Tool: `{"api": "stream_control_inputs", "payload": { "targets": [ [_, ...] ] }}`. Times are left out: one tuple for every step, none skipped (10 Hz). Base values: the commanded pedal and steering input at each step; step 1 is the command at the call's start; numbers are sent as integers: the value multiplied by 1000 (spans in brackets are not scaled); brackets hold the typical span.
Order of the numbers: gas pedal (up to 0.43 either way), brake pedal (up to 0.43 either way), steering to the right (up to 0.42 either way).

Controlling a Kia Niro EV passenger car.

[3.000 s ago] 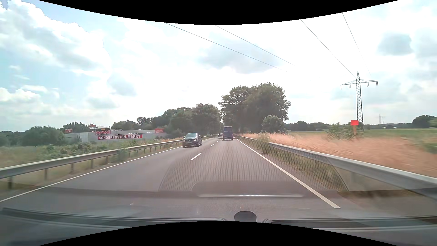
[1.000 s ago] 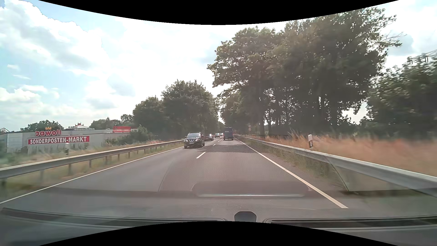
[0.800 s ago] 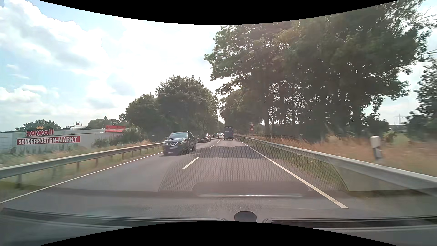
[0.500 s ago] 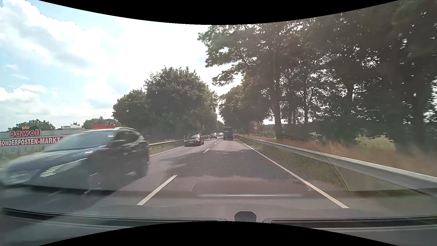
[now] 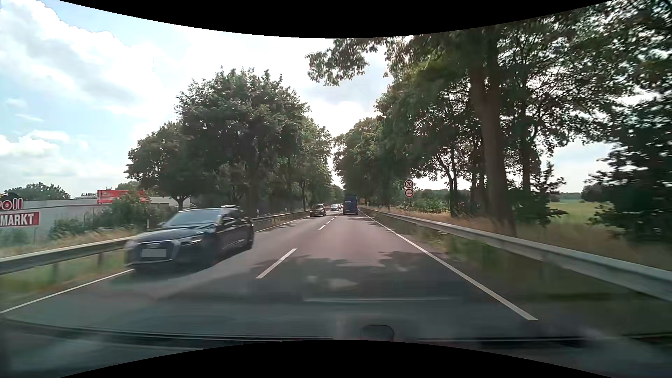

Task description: Follow the waypoints while adhering to traffic rules and regulations

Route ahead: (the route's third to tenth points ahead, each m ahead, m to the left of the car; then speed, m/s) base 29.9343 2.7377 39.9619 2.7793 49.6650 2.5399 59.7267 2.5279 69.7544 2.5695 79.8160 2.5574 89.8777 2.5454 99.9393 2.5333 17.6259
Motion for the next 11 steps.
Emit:
{"api": "stream_control_inputs", "payload": {
  "targets": [
    [110, 0, -1],
    [110, 0, -1],
    [110, 0, -1],
    [110, 0, -1],
    [110, 0, -2],
    [110, 0, -2],
    [110, 0, -2],
    [110, 0, -2],
    [110, 0, -2],
    [110, 0, -2],
    [110, 0, -1]
  ]
}}
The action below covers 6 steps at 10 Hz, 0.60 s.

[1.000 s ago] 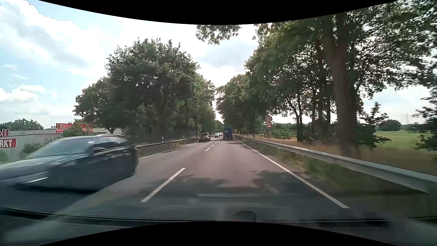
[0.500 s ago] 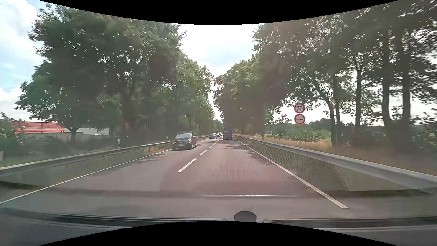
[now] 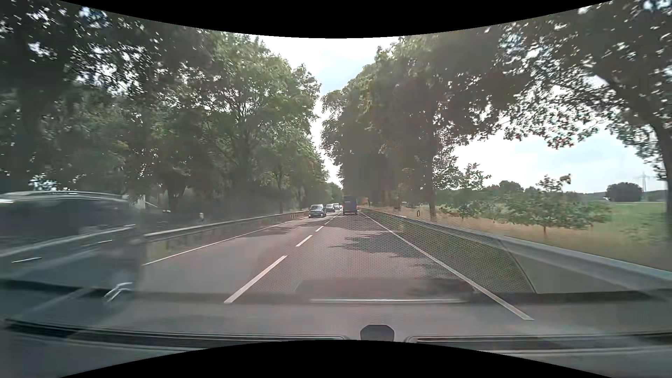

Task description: Follow the waypoints while adhering to traffic rules and regulations

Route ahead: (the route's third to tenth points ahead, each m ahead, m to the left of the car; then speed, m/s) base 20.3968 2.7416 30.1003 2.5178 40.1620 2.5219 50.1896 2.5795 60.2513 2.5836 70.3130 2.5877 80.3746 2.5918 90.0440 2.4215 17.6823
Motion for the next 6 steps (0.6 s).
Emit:
{"api": "stream_control_inputs", "payload": {
  "targets": [
    [110, 0, -1],
    [110, 0, -2],
    [110, 0, -1],
    [110, 0, -2],
    [110, 0, -1],
    [110, 0, -1]
  ]
}}
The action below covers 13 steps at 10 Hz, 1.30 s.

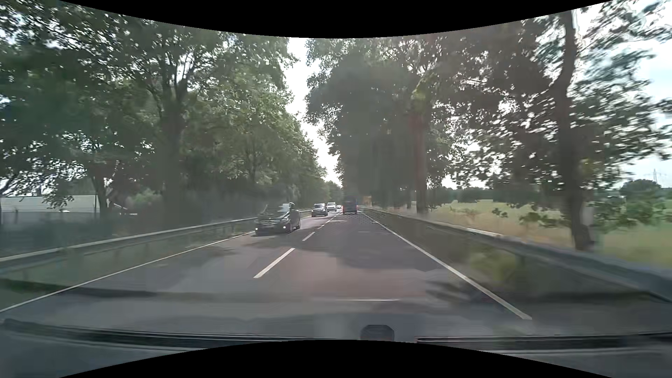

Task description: Follow the waypoints while adhering to traffic rules and regulations

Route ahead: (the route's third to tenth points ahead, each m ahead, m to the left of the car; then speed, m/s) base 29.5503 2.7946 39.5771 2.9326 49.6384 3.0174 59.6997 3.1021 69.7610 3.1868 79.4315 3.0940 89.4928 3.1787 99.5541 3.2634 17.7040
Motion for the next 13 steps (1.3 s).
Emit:
{"api": "stream_control_inputs", "payload": {
  "targets": [
    [110, 0, -2],
    [110, 0, -1],
    [110, 0, -2],
    [98, 0, -1],
    [87, 0, -2],
    [87, 0, -1],
    [87, 0, -2],
    [87, 0, -2],
    [87, 0, -2],
    [87, 0, -2],
    [87, 0, -3],
    [87, 0, -2],
    [87, 0, -2]
  ]
}}
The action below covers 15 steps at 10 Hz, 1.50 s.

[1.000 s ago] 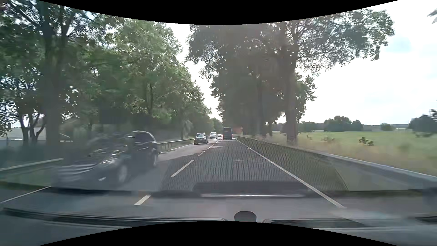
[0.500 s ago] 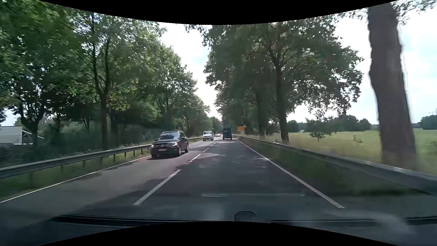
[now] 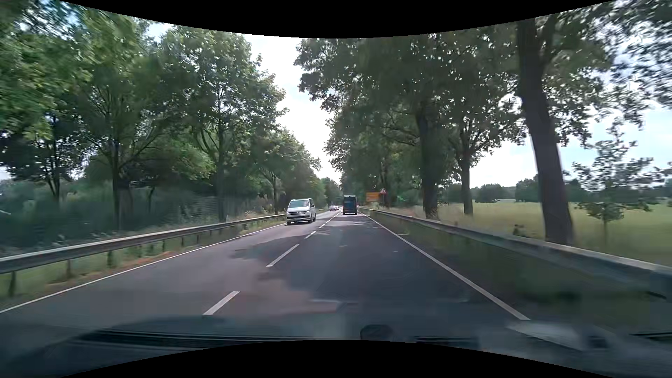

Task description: Follow the waypoints while adhering to traffic rules and regulations

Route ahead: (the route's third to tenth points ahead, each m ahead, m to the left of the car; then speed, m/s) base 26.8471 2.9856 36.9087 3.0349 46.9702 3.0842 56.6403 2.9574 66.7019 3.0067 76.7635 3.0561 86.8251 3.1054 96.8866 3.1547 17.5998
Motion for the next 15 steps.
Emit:
{"api": "stream_control_inputs", "payload": {
  "targets": [
    [87, 0, -2],
    [87, 0, -2],
    [87, 0, -3],
    [87, 0, -3],
    [87, 0, -3],
    [67, 0, -2],
    [59, 0, -3],
    [59, 0, -3],
    [59, 0, -3],
    [47, 0, -2],
    [47, 0, -2],
    [47, 0, -2],
    [39, 0, -2],
    [39, 0, -2],
    [39, 0, -2]
  ]
}}
